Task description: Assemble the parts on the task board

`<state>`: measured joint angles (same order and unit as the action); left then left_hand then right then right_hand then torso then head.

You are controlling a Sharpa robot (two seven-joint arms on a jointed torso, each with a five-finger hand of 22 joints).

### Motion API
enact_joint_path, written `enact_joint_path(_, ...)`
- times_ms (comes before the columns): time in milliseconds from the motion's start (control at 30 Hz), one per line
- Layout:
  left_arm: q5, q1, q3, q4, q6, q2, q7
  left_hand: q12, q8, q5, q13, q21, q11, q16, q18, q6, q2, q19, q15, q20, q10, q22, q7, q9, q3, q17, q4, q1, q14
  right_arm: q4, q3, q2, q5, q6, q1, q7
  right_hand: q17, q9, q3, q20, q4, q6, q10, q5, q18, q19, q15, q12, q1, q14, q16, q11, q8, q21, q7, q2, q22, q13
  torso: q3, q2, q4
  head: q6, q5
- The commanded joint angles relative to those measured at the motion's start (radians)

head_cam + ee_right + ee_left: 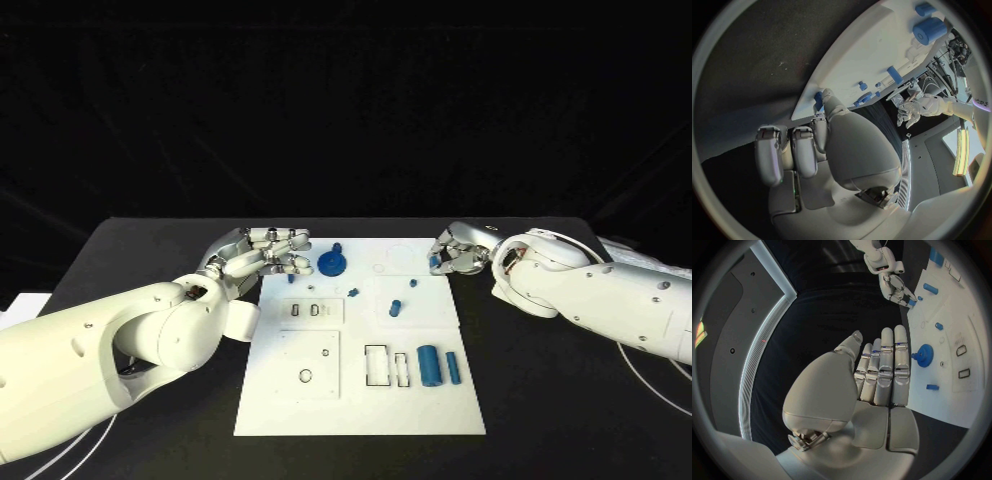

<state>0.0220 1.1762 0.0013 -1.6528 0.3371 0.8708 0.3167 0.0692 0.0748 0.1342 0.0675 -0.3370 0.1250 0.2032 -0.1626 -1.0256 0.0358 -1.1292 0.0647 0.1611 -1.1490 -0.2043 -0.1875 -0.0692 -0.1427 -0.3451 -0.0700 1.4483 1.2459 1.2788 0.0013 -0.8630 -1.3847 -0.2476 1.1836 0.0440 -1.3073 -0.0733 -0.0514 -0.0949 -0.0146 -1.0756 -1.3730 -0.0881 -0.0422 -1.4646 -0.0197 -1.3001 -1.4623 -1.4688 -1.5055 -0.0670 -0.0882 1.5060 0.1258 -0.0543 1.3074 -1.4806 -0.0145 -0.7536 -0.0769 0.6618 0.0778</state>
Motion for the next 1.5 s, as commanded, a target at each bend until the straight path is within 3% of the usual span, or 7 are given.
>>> enact_joint_path(33,0.000,-0.001,0.001,0.000,-0.018,-0.003,0.002,-0.005,-0.004,-0.004,-0.001,-0.004,0.005,-0.004,-0.013,-0.002,0.001,0.004,0.000,0.001,0.001,-0.001,-0.005,0.001,-0.006,-0.001,-0.002,-0.005,-0.008,-0.001,0.000,0.001,-0.002,0.012,-0.002,-0.009,-0.165,-0.002,-0.018,0.010,0.005,-0.016,-0.024,0.013,0.010,-0.014,-0.008,0.006,0.001,-0.081,-0.006,0.027,-0.003,0.004,-0.001,-0.013,0.139,0.167,-0.0003,0.001,-0.0010,0.002,-0.003)
enact_joint_path(333,0.000,-0.002,0.000,0.001,-0.018,-0.003,0.002,-0.005,-0.004,-0.004,-0.001,-0.004,0.005,-0.004,-0.013,-0.002,0.001,0.004,0.000,0.001,0.001,-0.001,-0.005,0.001,-0.006,-0.001,-0.002,-0.005,-0.008,-0.001,0.000,0.000,0.017,-0.058,-0.002,-0.020,-0.165,-0.005,-0.072,0.017,0.023,-0.043,-0.029,0.036,0.010,-0.014,-0.016,0.001,-0.005,-0.081,-0.006,0.036,-0.014,0.004,-0.013,-0.042,0.140,0.160,0.0002,0.001,0.0002,0.005,0.000)
enact_joint_path(467,0.000,-0.003,0.000,0.002,-0.018,-0.003,0.002,-0.005,-0.004,-0.004,-0.001,-0.004,0.005,-0.004,-0.013,-0.002,0.001,0.004,0.000,0.001,0.001,-0.001,-0.005,0.001,-0.006,-0.001,-0.002,-0.005,-0.008,0.015,0.001,-0.006,0.033,-0.085,-0.002,-0.021,-0.165,-0.006,-0.080,0.018,0.026,-0.047,-0.030,0.037,0.011,-0.016,-0.018,0.001,0.001,-0.081,-0.005,0.037,-0.016,0.005,-0.014,-0.038,0.141,0.159,-0.0012,0.001,-0.0008,0.004,0.001)
enact_joint_path(900,-0.002,-0.004,0.000,0.015,-0.018,-0.005,0.003,-0.005,-0.004,-0.004,-0.001,-0.004,0.005,-0.004,-0.013,-0.002,0.001,0.004,0.000,0.001,0.001,-0.001,-0.005,0.001,-0.006,-0.001,-0.002,-0.005,-0.008,0.197,0.006,-0.028,0.067,-0.113,0.029,0.072,-0.155,-0.005,-0.088,0.021,0.018,-0.047,-0.028,0.024,0.010,-0.013,-0.019,0.012,0.042,-0.078,0.001,0.039,-0.015,0.004,-0.016,-0.021,0.138,0.166,-0.0019,0.003,-0.0010,-0.001,-0.002)
enact_joint_path(1267,-0.006,-0.004,0.000,0.051,-0.014,-0.008,0.011,-0.006,-0.005,-0.004,-0.001,-0.004,0.006,-0.005,-0.013,-0.001,0.001,0.005,0.001,0.001,0.003,-0.002,-0.006,0.001,-0.009,-0.004,-0.001,-0.006,-0.010,0.296,-0.002,0.064,-0.046,-0.087,0.019,0.213,-0.144,-0.005,-0.099,0.022,0.023,-0.051,-0.022,0.009,0.009,-0.011,-0.021,0.023,0.051,-0.076,0.009,0.041,-0.017,0.002,-0.018,-0.012,0.136,0.174,-0.0062,0.007,-0.0057,0.006,-0.021)
enact_joint_path(1467,-0.010,-0.004,0.001,0.072,-0.007,-0.007,0.017,-0.005,-0.006,-0.004,-0.001,-0.004,0.006,-0.006,-0.012,-0.001,0.001,0.007,0.002,0.002,0.003,-0.003,-0.006,0.001,-0.010,-0.005,-0.001,-0.005,-0.012,0.305,-0.010,0.127,-0.107,-0.084,-0.002,0.265,-0.137,-0.006,-0.102,0.023,0.024,-0.053,-0.020,0.006,0.007,-0.006,-0.022,0.028,0.057,-0.074,0.013,0.041,-0.018,-0.002,-0.019,-0.008,0.129,0.178,-0.0117,0.010,-0.0122,0.017,-0.032)
enact_joint_path(1500,-0.011,-0.004,0.001,0.075,-0.006,-0.007,0.018,-0.005,-0.006,-0.004,-0.001,-0.004,0.006,-0.006,-0.012,-0.001,0.001,0.007,0.002,0.002,0.003,-0.003,-0.006,0.001,-0.010,-0.005,-0.001,-0.005,-0.012,0.304,-0.012,0.139,-0.117,-0.084,-0.008,0.273,-0.136,-0.006,-0.102,0.023,0.024,-0.053,-0.020,0.005,0.007,-0.005,-0.022,0.029,0.057,-0.074,0.014,0.042,-0.018,-0.002,-0.019,-0.007,0.127,0.178,-0.0100,0.008,-0.0104,0.016,-0.034)
